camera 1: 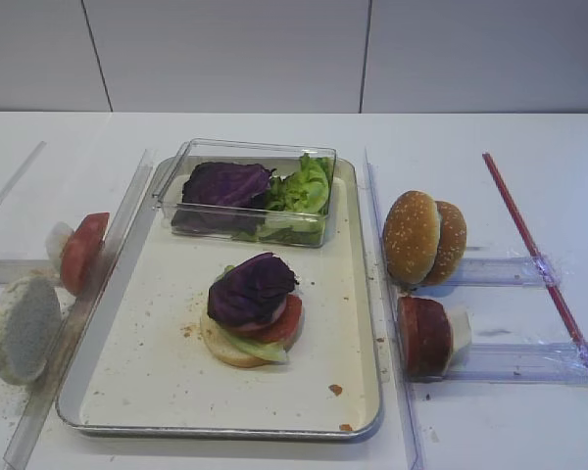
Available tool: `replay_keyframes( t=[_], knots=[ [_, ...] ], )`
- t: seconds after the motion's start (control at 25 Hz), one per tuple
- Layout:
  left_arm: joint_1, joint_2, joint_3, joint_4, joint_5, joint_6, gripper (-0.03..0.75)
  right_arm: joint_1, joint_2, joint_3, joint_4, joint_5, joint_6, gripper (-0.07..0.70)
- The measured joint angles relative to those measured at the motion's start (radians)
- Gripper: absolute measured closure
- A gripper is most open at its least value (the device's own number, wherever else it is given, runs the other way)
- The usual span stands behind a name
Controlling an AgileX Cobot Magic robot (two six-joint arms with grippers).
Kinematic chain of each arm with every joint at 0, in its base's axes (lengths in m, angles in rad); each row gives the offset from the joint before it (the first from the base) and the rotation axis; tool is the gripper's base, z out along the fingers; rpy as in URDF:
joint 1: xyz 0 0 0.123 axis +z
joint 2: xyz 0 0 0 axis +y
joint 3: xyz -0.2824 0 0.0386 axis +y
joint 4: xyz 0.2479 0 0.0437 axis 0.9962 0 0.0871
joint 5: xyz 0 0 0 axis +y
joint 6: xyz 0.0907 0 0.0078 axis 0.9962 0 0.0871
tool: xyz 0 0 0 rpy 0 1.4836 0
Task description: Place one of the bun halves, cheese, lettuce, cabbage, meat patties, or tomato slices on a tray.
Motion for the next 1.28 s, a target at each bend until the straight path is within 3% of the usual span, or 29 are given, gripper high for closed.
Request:
replay_keyframes(
  t=[0.16,0.6,1.28],
  knots=[
    [0.0,0.0,0.0,0.0,0.0,0.0,0.302,0.0,0.0,0.0,-0.002,0.0,0.0,-0.047],
    [0.0,0.0,0.0,0.0,0.0,0.0,0.302,0.0,0.0,0.0,-0.002,0.0,0.0,-0.055],
    [0.0,0.0,0.0,0.0,0.0,0.0,0.302,0.0,0.0,0.0,-0.002,0.002,0.0,0.146]
  ],
)
